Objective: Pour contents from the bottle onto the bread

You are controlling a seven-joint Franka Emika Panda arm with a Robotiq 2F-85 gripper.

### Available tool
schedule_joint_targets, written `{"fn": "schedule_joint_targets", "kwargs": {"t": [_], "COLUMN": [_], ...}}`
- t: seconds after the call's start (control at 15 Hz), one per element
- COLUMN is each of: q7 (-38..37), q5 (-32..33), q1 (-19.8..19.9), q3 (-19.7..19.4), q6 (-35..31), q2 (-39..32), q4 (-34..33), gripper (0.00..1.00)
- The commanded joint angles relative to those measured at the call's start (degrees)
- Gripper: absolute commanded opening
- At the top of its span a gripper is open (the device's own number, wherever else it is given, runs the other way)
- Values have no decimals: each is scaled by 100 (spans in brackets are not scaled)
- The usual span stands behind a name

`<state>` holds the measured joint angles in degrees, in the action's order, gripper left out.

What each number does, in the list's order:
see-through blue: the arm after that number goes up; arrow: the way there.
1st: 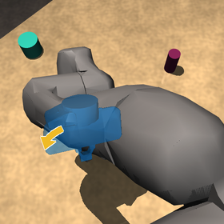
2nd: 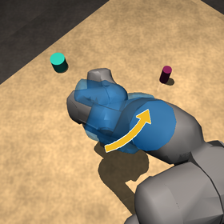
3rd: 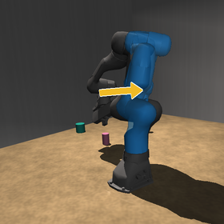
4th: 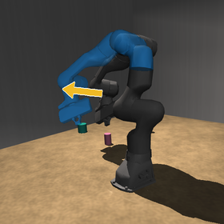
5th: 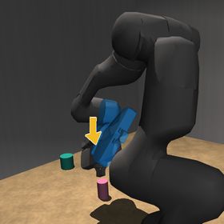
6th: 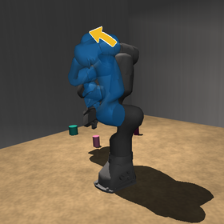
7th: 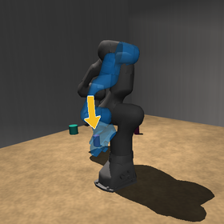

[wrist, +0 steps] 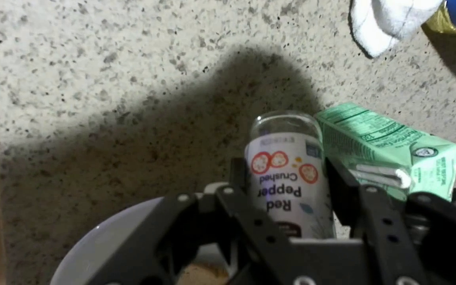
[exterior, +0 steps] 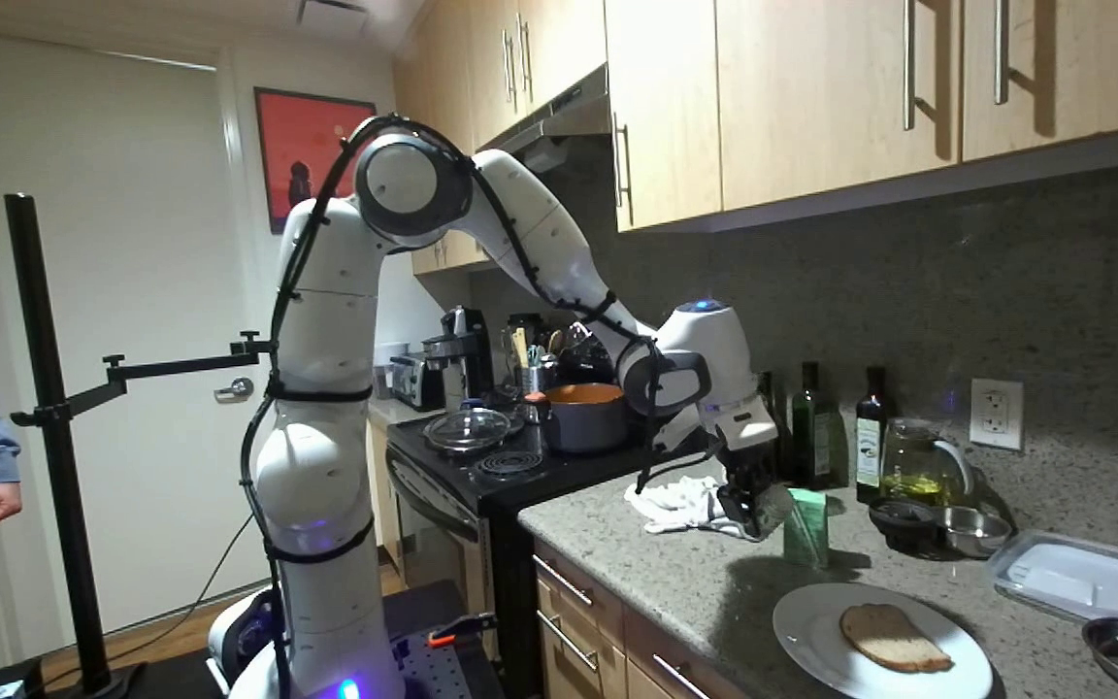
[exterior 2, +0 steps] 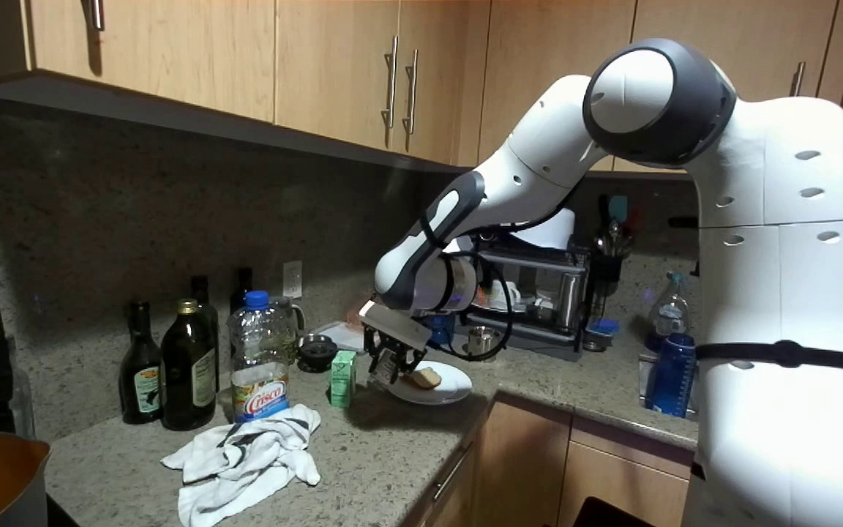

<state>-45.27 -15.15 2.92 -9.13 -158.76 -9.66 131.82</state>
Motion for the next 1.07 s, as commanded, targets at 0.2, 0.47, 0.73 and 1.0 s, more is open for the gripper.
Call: {"fn": "schedule_joint_targets", "kwargs": {"t": [0.2, 0.47, 0.73, 1.0], "q7": [-1327, -1464, -1466, -2105], "q5": [1392, 1696, 1706, 2503], "q1": [-464, -530, -579, -1048], "q3": [-512, -609, -626, -1145], "q6": [-778, -681, -710, -697], "q2": [-375, -488, -500, -597], "q4": [63, -1, -2, -105], "gripper": [27, 52, 52, 27]}}
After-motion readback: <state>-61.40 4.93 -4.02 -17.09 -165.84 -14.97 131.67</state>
